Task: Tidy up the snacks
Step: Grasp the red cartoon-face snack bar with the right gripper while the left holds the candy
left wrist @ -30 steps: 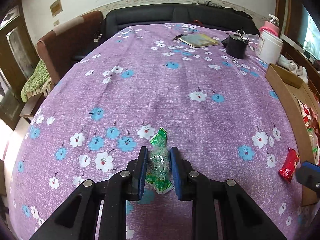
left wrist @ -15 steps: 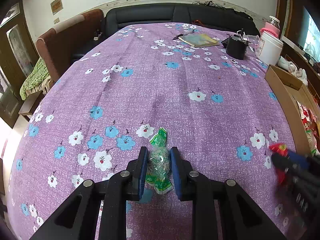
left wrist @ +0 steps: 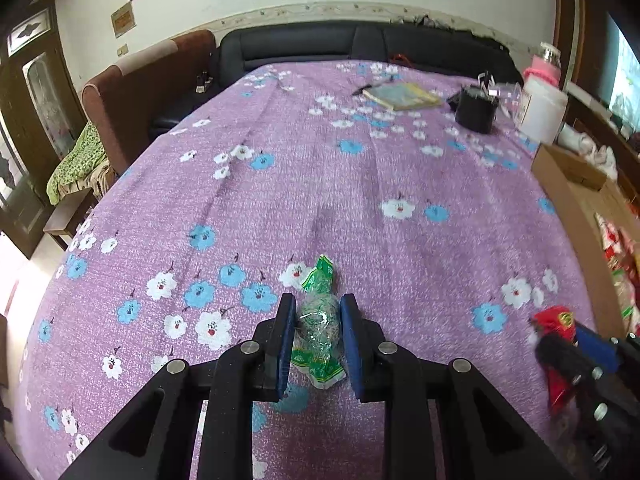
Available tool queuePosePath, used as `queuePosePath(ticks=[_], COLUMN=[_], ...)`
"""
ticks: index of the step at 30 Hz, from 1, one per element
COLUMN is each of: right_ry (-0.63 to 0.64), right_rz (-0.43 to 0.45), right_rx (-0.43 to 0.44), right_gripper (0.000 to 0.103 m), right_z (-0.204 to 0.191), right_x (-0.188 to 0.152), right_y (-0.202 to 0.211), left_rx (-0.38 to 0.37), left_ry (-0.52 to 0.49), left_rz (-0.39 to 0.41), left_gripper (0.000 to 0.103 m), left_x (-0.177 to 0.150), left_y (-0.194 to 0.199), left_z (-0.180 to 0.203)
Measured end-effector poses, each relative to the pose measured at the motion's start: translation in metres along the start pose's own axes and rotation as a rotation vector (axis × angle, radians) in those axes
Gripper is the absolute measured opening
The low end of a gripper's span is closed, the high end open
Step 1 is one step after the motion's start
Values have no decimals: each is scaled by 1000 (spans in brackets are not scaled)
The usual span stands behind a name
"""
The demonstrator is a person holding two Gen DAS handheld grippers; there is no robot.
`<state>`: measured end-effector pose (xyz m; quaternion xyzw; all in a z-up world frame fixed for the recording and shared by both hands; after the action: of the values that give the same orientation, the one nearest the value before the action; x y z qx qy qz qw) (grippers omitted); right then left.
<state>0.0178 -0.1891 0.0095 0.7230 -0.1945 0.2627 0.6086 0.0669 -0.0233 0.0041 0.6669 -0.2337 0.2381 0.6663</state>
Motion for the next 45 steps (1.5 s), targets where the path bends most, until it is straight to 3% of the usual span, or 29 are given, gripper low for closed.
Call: queuePosePath(ticks=[9, 15, 31, 35, 36, 41, 45], right_ry=[-46, -51, 104, 134, 144, 167, 193], right_rz=[37, 50, -38, -45, -43, -67, -85], right_rx=[18, 42, 14, 6, 2, -25, -43], right_gripper=[19, 19, 20, 38, 38, 37, 26], right_z=[14, 17, -13, -14, -15, -15, -15], right_x=[6, 5, -12, -12, -12, -14, -16], right_y=[9, 12, -14, -12, -10, -10, -12], left_rx=[-69, -110, -130, -126, -126, -120, -121], left_ry=[26, 51, 51, 47, 48, 53, 52], left_rz=[63, 58, 52, 45, 43, 41, 43], left_gripper=[23, 23, 23, 23, 23, 23, 23], left_x=[4, 6, 6, 6, 6, 5, 6], left_y=[16, 17, 18, 16, 15, 14, 14], left_z=[-1, -4, -3, -1, -1, -2, -2])
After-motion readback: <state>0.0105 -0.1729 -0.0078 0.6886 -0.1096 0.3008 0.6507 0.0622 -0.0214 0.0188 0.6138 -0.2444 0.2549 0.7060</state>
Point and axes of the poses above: each gripper's, at about its wrist camera, not at the fingertips, and y roughly against the way its jaws point, z to its right, x to its top, the point moved 2 cm from there along -y, roughly the way its jaws point, and after that the axes turned 2 degrees about -x, right-handed, at the moved point
